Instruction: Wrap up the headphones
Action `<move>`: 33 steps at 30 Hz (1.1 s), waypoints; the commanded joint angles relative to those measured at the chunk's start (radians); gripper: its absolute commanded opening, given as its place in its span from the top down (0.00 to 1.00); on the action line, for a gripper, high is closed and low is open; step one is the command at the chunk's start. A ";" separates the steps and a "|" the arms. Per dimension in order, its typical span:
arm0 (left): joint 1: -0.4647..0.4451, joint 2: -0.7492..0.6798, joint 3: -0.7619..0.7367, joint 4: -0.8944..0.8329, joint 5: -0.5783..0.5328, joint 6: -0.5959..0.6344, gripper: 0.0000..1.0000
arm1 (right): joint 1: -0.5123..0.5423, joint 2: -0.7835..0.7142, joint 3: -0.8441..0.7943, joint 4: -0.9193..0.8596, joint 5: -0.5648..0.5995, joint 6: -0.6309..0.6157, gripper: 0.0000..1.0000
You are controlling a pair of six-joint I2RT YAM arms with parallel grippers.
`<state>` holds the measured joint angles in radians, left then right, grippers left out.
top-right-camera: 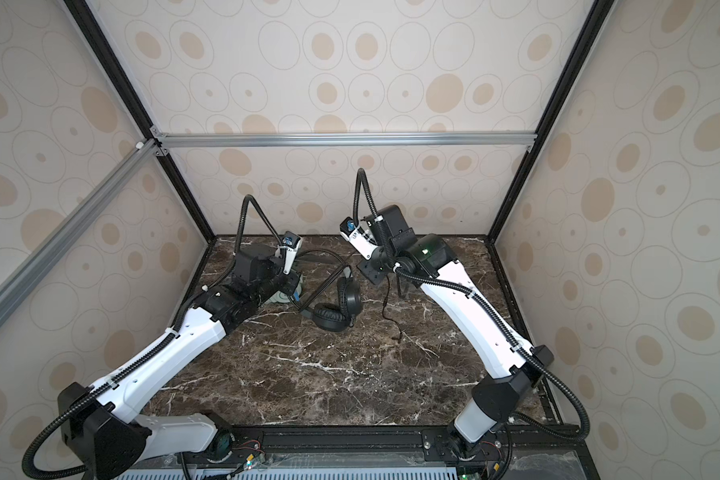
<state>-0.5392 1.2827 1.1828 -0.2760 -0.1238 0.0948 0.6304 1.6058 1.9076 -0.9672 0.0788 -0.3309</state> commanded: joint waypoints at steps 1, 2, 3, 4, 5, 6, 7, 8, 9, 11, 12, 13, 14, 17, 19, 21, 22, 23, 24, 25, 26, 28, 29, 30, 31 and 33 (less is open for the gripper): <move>-0.004 -0.027 0.065 -0.017 0.098 0.003 1.00 | -0.053 0.004 0.012 0.015 -0.011 0.009 1.00; -0.004 -0.024 0.075 -0.029 0.120 0.004 1.00 | -0.072 0.001 -0.004 0.036 -0.024 0.016 1.00; -0.005 -0.017 0.083 -0.040 0.140 0.003 1.00 | -0.085 0.001 -0.018 0.053 -0.035 0.023 1.00; -0.007 -0.012 0.092 -0.049 0.154 -0.001 1.00 | -0.101 0.001 -0.026 0.068 -0.047 0.035 1.00; -0.008 -0.010 0.099 -0.053 0.168 -0.003 1.00 | -0.118 0.005 -0.032 0.081 -0.061 0.051 1.00; -0.008 -0.010 0.105 -0.054 0.173 -0.008 1.00 | -0.128 0.007 -0.037 0.090 -0.071 0.061 1.00; -0.010 -0.010 0.109 -0.052 0.179 -0.014 1.00 | -0.140 0.010 -0.044 0.102 -0.081 0.072 1.00; -0.010 -0.009 0.115 -0.052 0.186 -0.019 1.00 | -0.149 0.010 -0.056 0.115 -0.090 0.082 1.00; -0.009 -0.007 0.122 -0.053 0.194 -0.023 1.00 | -0.156 0.008 -0.067 0.129 -0.096 0.087 1.00; -0.009 0.002 0.143 -0.059 0.217 -0.033 1.00 | -0.172 0.007 -0.094 0.156 -0.111 0.108 1.00; -0.009 0.005 0.152 -0.060 0.226 -0.037 1.00 | -0.180 0.007 -0.106 0.168 -0.120 0.118 1.00; -0.009 0.007 0.162 -0.059 0.235 -0.043 1.00 | -0.190 0.005 -0.121 0.182 -0.131 0.129 0.99; -0.010 0.010 0.172 -0.058 0.244 -0.049 1.00 | -0.198 0.001 -0.137 0.198 -0.143 0.144 0.99; -0.010 0.018 0.218 -0.061 0.275 -0.068 1.00 | -0.220 -0.020 -0.187 0.248 -0.181 0.179 0.97; -0.010 0.027 0.253 -0.067 0.302 -0.083 1.00 | -0.235 -0.037 -0.216 0.282 -0.208 0.201 0.96; -0.010 0.045 0.308 -0.092 0.330 -0.093 1.00 | -0.244 -0.063 -0.253 0.320 -0.238 0.217 0.95; -0.010 0.052 0.339 -0.102 0.343 -0.097 1.00 | -0.248 -0.081 -0.276 0.345 -0.250 0.222 0.94; -0.009 0.056 0.361 -0.104 0.357 -0.104 1.00 | -0.251 -0.099 -0.301 0.370 -0.262 0.227 0.93; -0.010 0.057 0.379 -0.102 0.369 -0.112 1.00 | -0.255 -0.113 -0.321 0.390 -0.273 0.233 0.92; -0.010 0.059 0.396 -0.102 0.383 -0.120 1.00 | -0.261 -0.129 -0.342 0.413 -0.293 0.241 0.91; -0.010 0.062 0.415 -0.103 0.398 -0.127 1.00 | -0.268 -0.144 -0.365 0.437 -0.317 0.248 0.90; -0.010 0.068 0.440 -0.103 0.417 -0.144 1.00 | -0.272 -0.176 -0.408 0.493 -0.358 0.255 0.88; -0.010 0.069 0.447 -0.098 0.423 -0.153 1.00 | -0.271 -0.196 -0.435 0.530 -0.377 0.259 0.87; -0.010 0.068 0.450 -0.093 0.425 -0.160 1.00 | -0.274 -0.213 -0.455 0.562 -0.390 0.263 0.86; -0.009 0.067 0.453 -0.086 0.431 -0.167 1.00 | -0.276 -0.229 -0.477 0.596 -0.406 0.268 0.85; -0.010 0.063 0.457 -0.075 0.440 -0.183 1.00 | -0.278 -0.249 -0.507 0.641 -0.429 0.279 0.84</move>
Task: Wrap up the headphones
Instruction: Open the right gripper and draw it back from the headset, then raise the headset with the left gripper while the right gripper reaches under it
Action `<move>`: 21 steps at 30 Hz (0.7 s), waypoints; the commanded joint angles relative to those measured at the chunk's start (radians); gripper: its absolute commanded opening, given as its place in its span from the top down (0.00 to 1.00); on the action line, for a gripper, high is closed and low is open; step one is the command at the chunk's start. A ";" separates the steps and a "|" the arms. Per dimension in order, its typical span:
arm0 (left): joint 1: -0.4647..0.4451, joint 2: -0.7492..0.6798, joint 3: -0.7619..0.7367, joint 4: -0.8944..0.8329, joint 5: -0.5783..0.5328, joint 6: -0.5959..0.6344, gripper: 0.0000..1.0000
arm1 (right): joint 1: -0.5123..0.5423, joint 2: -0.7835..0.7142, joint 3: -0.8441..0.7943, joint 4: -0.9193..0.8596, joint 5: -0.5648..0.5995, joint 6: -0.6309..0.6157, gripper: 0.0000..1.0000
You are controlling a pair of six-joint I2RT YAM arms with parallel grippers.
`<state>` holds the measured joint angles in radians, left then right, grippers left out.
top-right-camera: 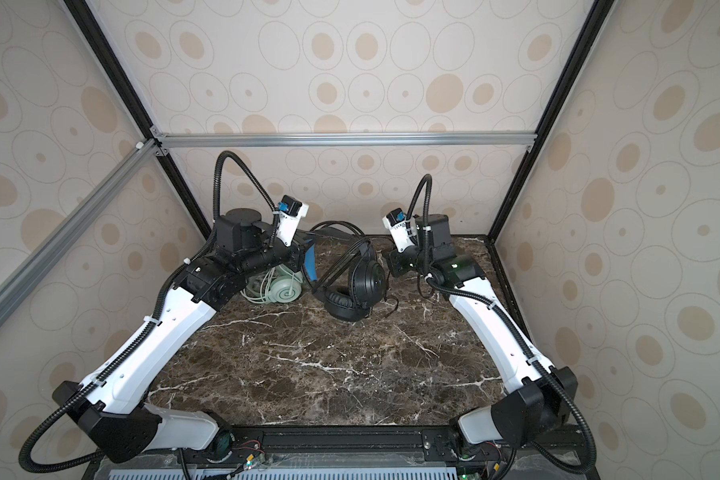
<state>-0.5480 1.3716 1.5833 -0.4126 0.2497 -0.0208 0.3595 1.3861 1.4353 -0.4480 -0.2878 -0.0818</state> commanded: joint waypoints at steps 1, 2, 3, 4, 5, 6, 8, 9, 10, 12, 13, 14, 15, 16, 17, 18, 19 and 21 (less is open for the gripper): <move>-0.001 -0.027 0.061 0.068 0.075 -0.076 1.00 | -0.009 -0.034 -0.045 0.138 -0.074 0.032 0.84; -0.001 -0.029 0.067 0.073 0.084 -0.084 1.00 | -0.010 -0.038 -0.054 0.151 -0.082 0.038 0.84; -0.001 -0.029 0.070 0.078 0.091 -0.094 1.00 | -0.010 -0.038 -0.062 0.161 -0.091 0.044 0.84; -0.002 -0.029 0.074 0.087 0.100 -0.105 1.00 | -0.010 -0.039 -0.071 0.175 -0.099 0.051 0.84; -0.001 -0.030 0.076 0.095 0.107 -0.116 1.00 | -0.011 -0.040 -0.083 0.193 -0.106 0.062 0.84; -0.002 -0.031 0.080 0.100 0.110 -0.124 1.00 | -0.010 -0.042 -0.096 0.212 -0.112 0.074 0.84; -0.001 -0.028 0.092 0.109 0.117 -0.141 1.00 | -0.010 -0.048 -0.136 0.268 -0.126 0.103 0.84; 0.000 -0.026 0.098 0.111 0.121 -0.148 1.00 | -0.010 -0.053 -0.156 0.296 -0.131 0.116 0.84; -0.001 -0.026 0.106 0.116 0.124 -0.156 1.00 | -0.010 -0.057 -0.177 0.325 -0.134 0.129 0.83; -0.001 -0.023 0.116 0.125 0.128 -0.168 1.00 | -0.010 -0.064 -0.216 0.371 -0.144 0.153 0.82; 0.000 -0.022 0.122 0.126 0.129 -0.174 1.00 | -0.010 -0.067 -0.231 0.392 -0.149 0.163 0.81; -0.001 -0.019 0.129 0.128 0.134 -0.177 1.00 | -0.010 -0.070 -0.247 0.404 -0.154 0.171 0.79; -0.001 -0.017 0.134 0.130 0.137 -0.181 1.00 | -0.010 -0.070 -0.256 0.412 -0.155 0.174 0.78; -0.001 -0.014 0.138 0.130 0.141 -0.186 1.00 | -0.010 -0.072 -0.264 0.416 -0.159 0.179 0.76; -0.001 -0.013 0.141 0.132 0.144 -0.189 1.00 | -0.010 -0.074 -0.273 0.421 -0.163 0.183 0.75; -0.001 -0.014 0.143 0.136 0.146 -0.193 1.00 | -0.011 -0.075 -0.281 0.426 -0.167 0.185 0.74; -0.001 -0.011 0.144 0.139 0.148 -0.199 1.00 | -0.010 -0.077 -0.287 0.431 -0.171 0.189 0.73; -0.001 -0.011 0.147 0.148 0.152 -0.209 1.00 | -0.010 -0.082 -0.301 0.441 -0.174 0.199 0.71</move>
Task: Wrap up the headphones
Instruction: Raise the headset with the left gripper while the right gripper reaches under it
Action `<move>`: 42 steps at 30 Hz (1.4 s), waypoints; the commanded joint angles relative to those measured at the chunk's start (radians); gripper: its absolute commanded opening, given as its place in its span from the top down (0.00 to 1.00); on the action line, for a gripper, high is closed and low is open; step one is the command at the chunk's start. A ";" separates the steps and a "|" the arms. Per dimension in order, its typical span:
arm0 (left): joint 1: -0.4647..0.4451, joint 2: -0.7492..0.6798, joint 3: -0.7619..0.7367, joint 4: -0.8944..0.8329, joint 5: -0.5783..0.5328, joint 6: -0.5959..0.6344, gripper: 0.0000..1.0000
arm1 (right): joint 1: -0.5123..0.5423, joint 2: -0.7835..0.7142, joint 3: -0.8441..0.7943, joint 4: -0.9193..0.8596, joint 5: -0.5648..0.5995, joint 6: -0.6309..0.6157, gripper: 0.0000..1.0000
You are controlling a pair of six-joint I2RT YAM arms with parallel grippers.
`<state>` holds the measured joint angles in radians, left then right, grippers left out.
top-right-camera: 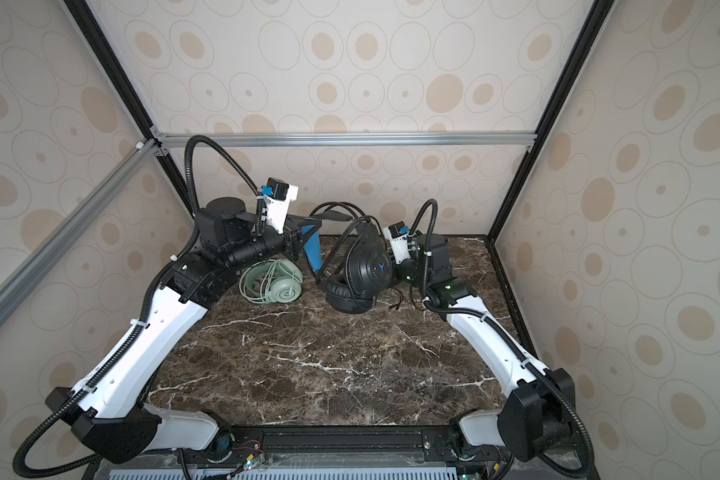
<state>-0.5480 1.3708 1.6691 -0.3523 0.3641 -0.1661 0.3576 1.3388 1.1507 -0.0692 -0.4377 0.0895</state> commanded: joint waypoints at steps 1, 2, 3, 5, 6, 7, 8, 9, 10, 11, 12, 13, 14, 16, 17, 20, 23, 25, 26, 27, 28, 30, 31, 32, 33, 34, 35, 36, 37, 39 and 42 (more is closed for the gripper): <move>0.000 -0.011 0.064 0.094 0.041 -0.069 1.00 | -0.008 -0.039 -0.026 0.069 -0.026 0.030 0.70; -0.001 -0.009 0.067 0.098 0.042 -0.074 1.00 | -0.008 -0.042 -0.035 0.074 -0.027 0.036 0.70; -0.001 -0.009 0.072 0.101 0.043 -0.079 1.00 | -0.008 -0.045 -0.042 0.078 -0.026 0.038 0.70; -0.001 -0.003 0.084 0.104 0.045 -0.086 1.00 | -0.008 -0.051 -0.057 0.086 -0.026 0.045 0.69; 0.000 -0.001 0.090 0.105 0.046 -0.089 1.00 | -0.008 -0.053 -0.066 0.089 -0.027 0.049 0.69; -0.001 0.000 0.095 0.104 0.045 -0.091 1.00 | -0.008 -0.056 -0.075 0.094 -0.029 0.050 0.68; -0.001 -0.001 0.099 0.105 0.043 -0.091 1.00 | -0.008 -0.057 -0.082 0.096 -0.030 0.051 0.67; -0.001 0.000 0.104 0.105 0.042 -0.092 1.00 | -0.007 -0.062 -0.090 0.095 -0.035 0.053 0.66; -0.001 0.002 0.108 0.103 0.039 -0.092 1.00 | -0.008 -0.065 -0.100 0.094 -0.038 0.053 0.64; -0.002 0.002 0.112 0.102 0.038 -0.092 1.00 | -0.008 -0.069 -0.109 0.095 -0.042 0.054 0.63; -0.001 0.004 0.116 0.099 0.037 -0.092 1.00 | -0.008 -0.073 -0.120 0.094 -0.046 0.054 0.61; 0.000 0.005 0.120 0.096 0.036 -0.090 1.00 | -0.008 -0.078 -0.131 0.094 -0.050 0.056 0.59; -0.001 0.006 0.122 0.094 0.033 -0.089 1.00 | -0.008 -0.082 -0.140 0.092 -0.054 0.053 0.58; 0.001 0.005 0.123 0.090 0.028 -0.087 1.00 | -0.007 -0.088 -0.157 0.082 -0.058 0.042 0.54; 0.001 0.004 0.123 0.090 0.025 -0.087 1.00 | -0.008 -0.088 -0.162 0.071 -0.057 0.036 0.53; 0.001 0.008 0.129 0.092 0.022 -0.093 1.00 | -0.008 -0.096 -0.180 0.044 -0.053 0.010 0.52; 0.003 0.014 0.142 0.089 0.025 -0.093 1.00 | -0.008 -0.110 -0.202 0.028 -0.049 -0.003 0.51; 0.003 0.016 0.150 0.087 0.027 -0.089 1.00 | -0.008 -0.126 -0.222 0.028 -0.041 -0.007 0.49; 0.004 0.017 0.152 0.085 0.028 -0.089 1.00 | -0.008 -0.131 -0.233 0.027 -0.036 -0.010 0.47; 0.003 0.017 0.153 0.085 0.030 -0.090 1.00 | -0.008 -0.135 -0.240 0.028 -0.032 -0.013 0.46; 0.005 0.020 0.156 0.085 0.033 -0.090 1.00 | -0.008 -0.138 -0.246 0.025 -0.028 -0.017 0.45; 0.006 0.021 0.160 0.088 0.037 -0.093 1.00 | -0.008 -0.142 -0.255 0.022 -0.018 -0.022 0.42; 0.005 0.021 0.162 0.090 0.040 -0.096 1.00 | -0.008 -0.142 -0.261 0.024 -0.013 -0.023 0.41; 0.007 0.022 0.165 0.094 0.044 -0.098 1.00 | -0.008 -0.141 -0.267 0.028 -0.006 -0.023 0.40; 0.007 0.023 0.166 0.097 0.047 -0.101 1.00 | -0.008 -0.138 -0.271 0.026 -0.003 -0.024 0.40; 0.007 0.025 0.169 0.099 0.049 -0.102 1.00 | -0.008 -0.132 -0.273 0.028 0.001 -0.024 0.39; 0.008 0.024 0.172 0.101 0.051 -0.104 1.00 | -0.008 -0.128 -0.277 0.027 0.006 -0.023 0.38; 0.007 0.024 0.174 0.101 0.051 -0.105 1.00 | -0.008 -0.125 -0.280 0.029 0.012 -0.020 0.38; 0.008 0.024 0.177 0.101 0.053 -0.105 1.00 | -0.008 -0.120 -0.287 0.036 0.016 -0.017 0.37; 0.008 0.021 0.176 0.100 0.052 -0.105 1.00 | -0.007 -0.112 -0.297 0.052 0.035 -0.002 0.37; 0.010 0.016 0.172 0.099 0.052 -0.108 1.00 | -0.008 -0.101 -0.303 0.071 0.054 0.019 0.37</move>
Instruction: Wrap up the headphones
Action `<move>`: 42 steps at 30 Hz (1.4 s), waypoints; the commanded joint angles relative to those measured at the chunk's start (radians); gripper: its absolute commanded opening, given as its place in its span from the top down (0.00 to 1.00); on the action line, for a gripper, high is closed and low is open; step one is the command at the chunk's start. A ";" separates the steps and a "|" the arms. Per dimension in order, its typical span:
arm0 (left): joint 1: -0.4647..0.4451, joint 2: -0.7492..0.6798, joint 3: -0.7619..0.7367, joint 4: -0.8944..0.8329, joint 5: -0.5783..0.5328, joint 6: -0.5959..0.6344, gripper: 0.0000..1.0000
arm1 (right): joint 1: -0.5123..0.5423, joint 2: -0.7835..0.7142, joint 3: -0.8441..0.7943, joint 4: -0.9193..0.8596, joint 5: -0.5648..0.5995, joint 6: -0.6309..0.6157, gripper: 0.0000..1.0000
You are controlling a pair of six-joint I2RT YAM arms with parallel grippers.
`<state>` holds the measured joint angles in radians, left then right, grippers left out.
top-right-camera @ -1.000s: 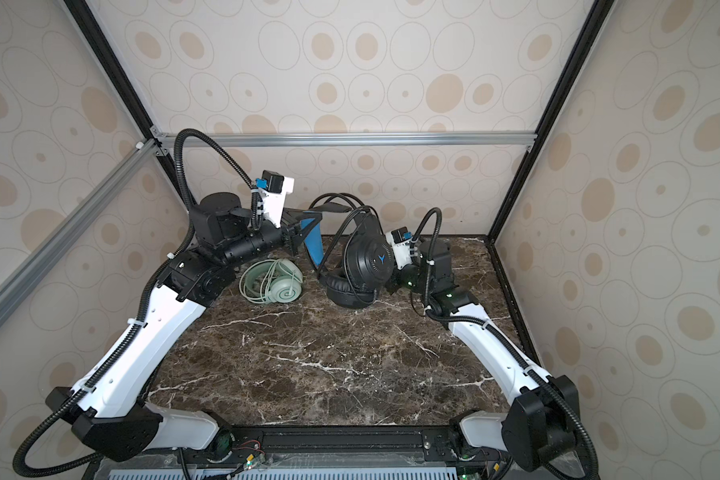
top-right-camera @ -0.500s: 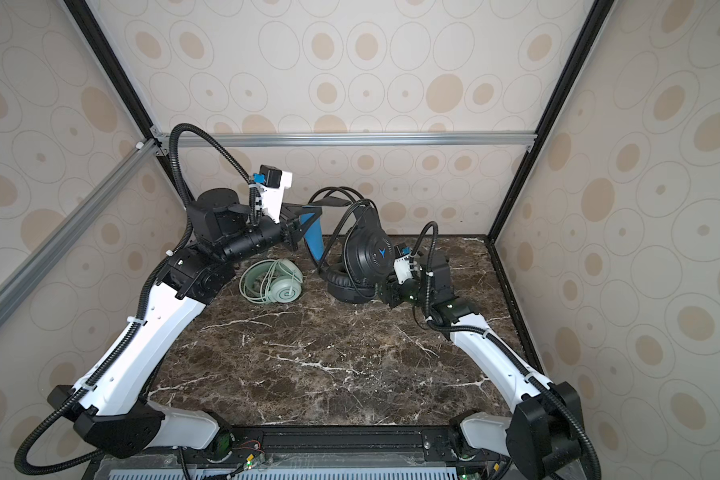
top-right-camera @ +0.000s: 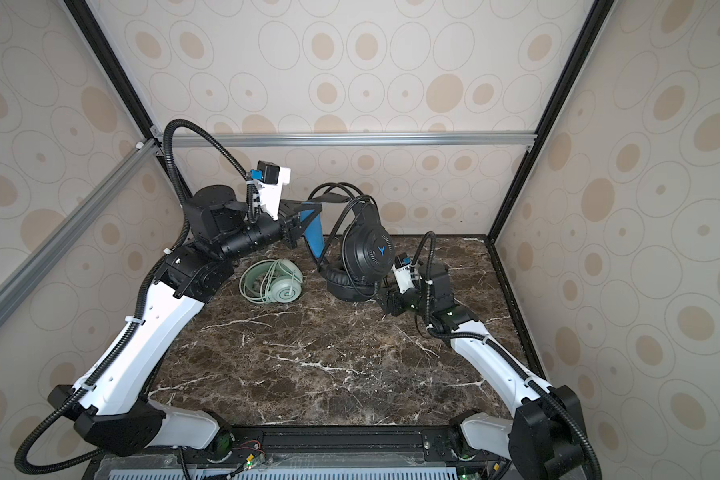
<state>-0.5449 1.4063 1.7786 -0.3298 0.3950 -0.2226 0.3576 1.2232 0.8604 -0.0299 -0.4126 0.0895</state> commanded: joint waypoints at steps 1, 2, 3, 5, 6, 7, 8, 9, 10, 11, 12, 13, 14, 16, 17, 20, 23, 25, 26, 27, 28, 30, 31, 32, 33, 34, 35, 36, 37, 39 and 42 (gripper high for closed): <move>0.007 -0.018 0.062 0.077 0.022 -0.052 1.00 | -0.008 0.019 -0.014 0.040 0.032 0.024 0.37; 0.007 -0.019 0.062 0.076 0.022 -0.052 1.00 | -0.008 0.025 -0.013 0.041 0.036 0.028 0.37; 0.007 -0.020 0.062 0.078 0.021 -0.052 1.00 | -0.008 0.028 -0.014 0.042 0.038 0.031 0.37; 0.009 -0.021 0.064 0.078 0.021 -0.052 1.00 | -0.008 0.033 -0.013 0.041 0.045 0.036 0.38; 0.010 -0.021 0.064 0.079 0.020 -0.052 1.00 | -0.009 0.034 -0.015 0.043 0.046 0.039 0.40; 0.010 -0.020 0.064 0.081 0.022 -0.054 1.00 | -0.008 0.035 -0.019 0.046 0.047 0.039 0.41; 0.012 -0.020 0.064 0.083 0.023 -0.055 1.00 | -0.008 0.035 -0.024 0.048 0.049 0.042 0.43; 0.012 -0.021 0.064 0.085 0.023 -0.058 1.00 | -0.009 0.035 -0.027 0.048 0.053 0.044 0.44; 0.013 -0.021 0.064 0.085 0.024 -0.058 1.00 | -0.008 0.037 -0.032 0.048 0.057 0.048 0.45; 0.014 -0.021 0.064 0.086 0.023 -0.060 1.00 | -0.008 0.038 -0.034 0.045 0.059 0.051 0.47; 0.015 -0.021 0.064 0.088 0.024 -0.061 1.00 | -0.008 0.039 -0.034 0.041 0.059 0.054 0.48; 0.016 -0.022 0.064 0.089 0.027 -0.063 1.00 | -0.008 0.041 -0.037 0.039 0.059 0.055 0.49; 0.017 -0.021 0.064 0.092 0.032 -0.066 1.00 | -0.008 0.043 -0.038 0.039 0.060 0.058 0.49; 0.019 -0.019 0.065 0.097 0.036 -0.070 1.00 | -0.009 0.043 -0.047 0.051 0.060 0.069 0.49; 0.020 -0.019 0.067 0.097 0.038 -0.070 1.00 | -0.008 0.043 -0.050 0.060 0.059 0.076 0.49; 0.020 -0.019 0.065 0.097 0.040 -0.072 1.00 | -0.009 0.050 -0.061 0.094 0.051 0.102 0.48; 0.022 -0.020 0.065 0.096 0.039 -0.073 1.00 | -0.009 0.061 -0.068 0.130 0.038 0.123 0.47; 0.022 -0.022 0.064 0.095 0.038 -0.073 1.00 | -0.009 0.067 -0.074 0.151 0.031 0.134 0.47; 0.025 -0.023 0.064 0.095 0.039 -0.072 1.00 | -0.009 0.069 -0.074 0.159 0.029 0.140 0.48; 0.023 -0.023 0.064 0.094 0.038 -0.072 1.00 | -0.009 0.071 -0.074 0.164 0.029 0.141 0.48; 0.025 -0.024 0.064 0.093 0.038 -0.072 1.00 | -0.008 0.074 -0.074 0.168 0.030 0.143 0.50; 0.024 -0.027 0.062 0.093 0.037 -0.072 1.00 | -0.008 0.077 -0.073 0.172 0.029 0.145 0.54; 0.023 -0.026 0.062 0.093 0.035 -0.072 1.00 | -0.009 0.079 -0.072 0.175 0.027 0.145 0.56; 0.025 -0.026 0.062 0.094 0.036 -0.072 1.00 | -0.009 0.081 -0.071 0.176 0.025 0.147 0.59; 0.025 -0.025 0.062 0.095 0.035 -0.073 1.00 | -0.009 0.082 -0.071 0.177 0.023 0.146 0.62; 0.025 -0.025 0.062 0.097 0.035 -0.073 1.00 | -0.008 0.083 -0.069 0.176 0.021 0.145 0.65; 0.025 -0.024 0.062 0.099 0.036 -0.075 1.00 | -0.009 0.084 -0.069 0.173 0.020 0.145 0.68; 0.025 -0.024 0.062 0.100 0.036 -0.078 1.00 | -0.009 0.084 -0.069 0.172 0.018 0.142 0.70; 0.025 -0.023 0.062 0.104 0.036 -0.078 1.00 | -0.009 0.084 -0.070 0.170 0.015 0.141 0.73; 0.026 -0.021 0.064 0.105 0.035 -0.082 1.00 | -0.009 0.081 -0.073 0.167 0.011 0.141 0.78; 0.026 -0.020 0.064 0.106 0.024 -0.091 1.00 | -0.009 0.076 -0.075 0.161 0.011 0.134 0.86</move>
<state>-0.5270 1.4063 1.7794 -0.3126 0.4137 -0.2558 0.3565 1.2957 0.7940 0.1204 -0.3901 0.2226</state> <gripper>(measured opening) 0.063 0.149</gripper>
